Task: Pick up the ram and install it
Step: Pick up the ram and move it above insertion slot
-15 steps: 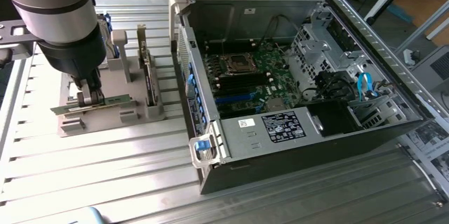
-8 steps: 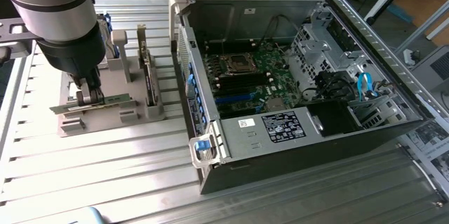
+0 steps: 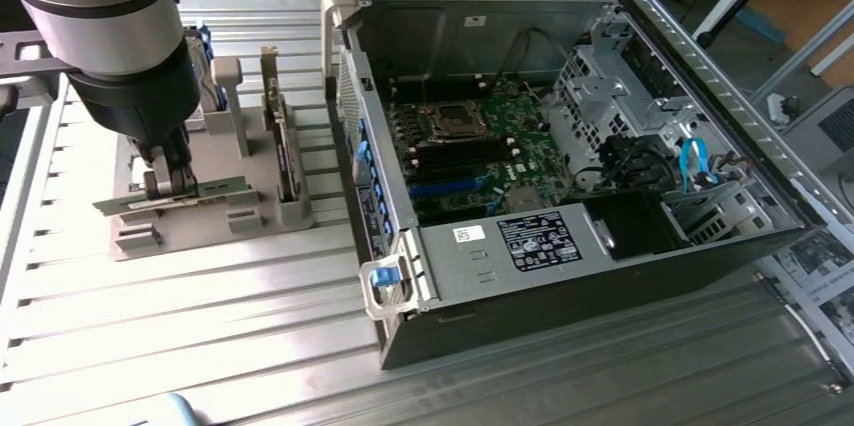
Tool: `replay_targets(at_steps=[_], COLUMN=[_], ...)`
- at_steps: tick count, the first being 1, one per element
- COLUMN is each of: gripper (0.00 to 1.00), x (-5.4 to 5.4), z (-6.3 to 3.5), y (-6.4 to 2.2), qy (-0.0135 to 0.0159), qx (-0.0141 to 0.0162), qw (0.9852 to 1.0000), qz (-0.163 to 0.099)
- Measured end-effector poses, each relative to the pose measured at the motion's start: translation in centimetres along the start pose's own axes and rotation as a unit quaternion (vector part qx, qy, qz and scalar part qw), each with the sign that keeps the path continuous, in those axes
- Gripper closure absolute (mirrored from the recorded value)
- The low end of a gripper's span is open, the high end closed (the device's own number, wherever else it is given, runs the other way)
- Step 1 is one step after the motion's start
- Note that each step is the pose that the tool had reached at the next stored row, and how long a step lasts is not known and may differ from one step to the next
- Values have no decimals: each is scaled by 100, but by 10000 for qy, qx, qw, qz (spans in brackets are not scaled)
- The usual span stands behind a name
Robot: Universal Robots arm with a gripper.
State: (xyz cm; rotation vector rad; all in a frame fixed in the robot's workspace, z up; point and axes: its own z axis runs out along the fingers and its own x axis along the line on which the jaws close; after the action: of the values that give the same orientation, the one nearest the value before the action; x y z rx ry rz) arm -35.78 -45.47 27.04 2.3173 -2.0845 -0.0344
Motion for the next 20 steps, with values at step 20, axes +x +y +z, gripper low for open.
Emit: replay_targets(at_steps=[20], gripper=[87], x=[0], z=[-64], y=[2], qy=[0], qx=[0], qw=[10000], qz=[0])
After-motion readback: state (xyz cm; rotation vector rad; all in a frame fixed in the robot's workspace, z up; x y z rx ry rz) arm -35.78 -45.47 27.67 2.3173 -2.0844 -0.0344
